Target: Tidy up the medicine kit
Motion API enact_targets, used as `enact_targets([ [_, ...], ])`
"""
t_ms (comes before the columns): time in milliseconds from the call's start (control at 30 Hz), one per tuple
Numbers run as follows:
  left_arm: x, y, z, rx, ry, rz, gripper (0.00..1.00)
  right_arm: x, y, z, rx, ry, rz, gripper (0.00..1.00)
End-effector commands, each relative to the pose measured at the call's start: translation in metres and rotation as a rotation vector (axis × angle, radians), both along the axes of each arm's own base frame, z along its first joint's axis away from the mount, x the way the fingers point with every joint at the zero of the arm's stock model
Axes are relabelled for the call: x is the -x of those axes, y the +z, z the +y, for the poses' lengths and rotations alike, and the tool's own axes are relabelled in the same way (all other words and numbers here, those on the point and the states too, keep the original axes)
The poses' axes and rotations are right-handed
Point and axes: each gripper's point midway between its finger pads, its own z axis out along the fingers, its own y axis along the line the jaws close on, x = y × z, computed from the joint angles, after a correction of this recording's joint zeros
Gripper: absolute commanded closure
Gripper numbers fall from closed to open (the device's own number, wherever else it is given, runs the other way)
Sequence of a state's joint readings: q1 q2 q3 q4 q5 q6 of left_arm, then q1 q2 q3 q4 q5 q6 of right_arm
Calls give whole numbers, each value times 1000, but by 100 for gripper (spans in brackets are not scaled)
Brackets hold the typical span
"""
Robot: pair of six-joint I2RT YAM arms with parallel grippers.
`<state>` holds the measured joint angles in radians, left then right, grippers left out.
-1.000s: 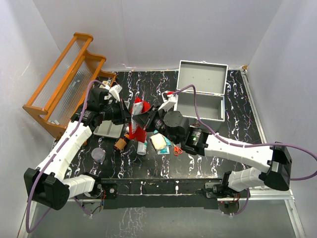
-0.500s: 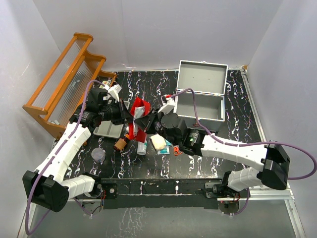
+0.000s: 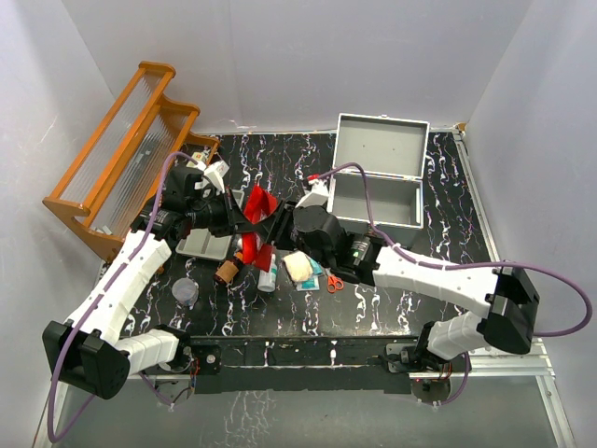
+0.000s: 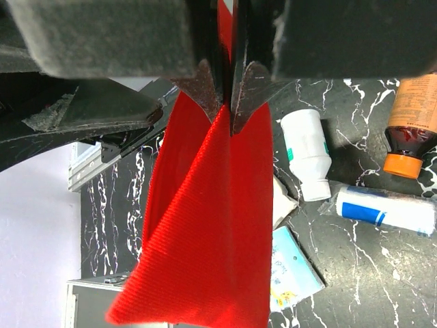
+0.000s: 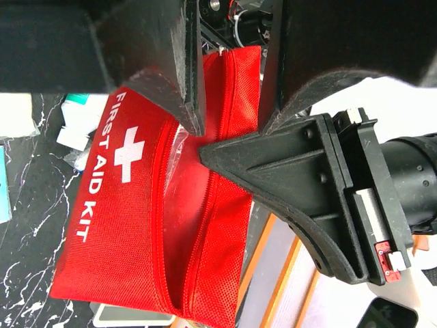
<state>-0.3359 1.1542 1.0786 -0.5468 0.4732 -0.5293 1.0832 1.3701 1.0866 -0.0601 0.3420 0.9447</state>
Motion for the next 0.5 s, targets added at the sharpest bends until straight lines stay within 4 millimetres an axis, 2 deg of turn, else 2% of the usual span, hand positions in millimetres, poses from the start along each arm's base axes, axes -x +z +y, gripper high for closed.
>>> enact_targets([
  [0, 4, 10, 2, -2, -11, -29, 100, -6, 16, 1, 26, -16, -8, 65],
  [333, 5, 2, 6, -44, -21, -26, 100, -12, 10, 7, 148, 0, -6, 66],
  [467, 3, -1, 12, -79, 3, -25, 100, -11, 15, 3, 151, -1, -16, 66],
])
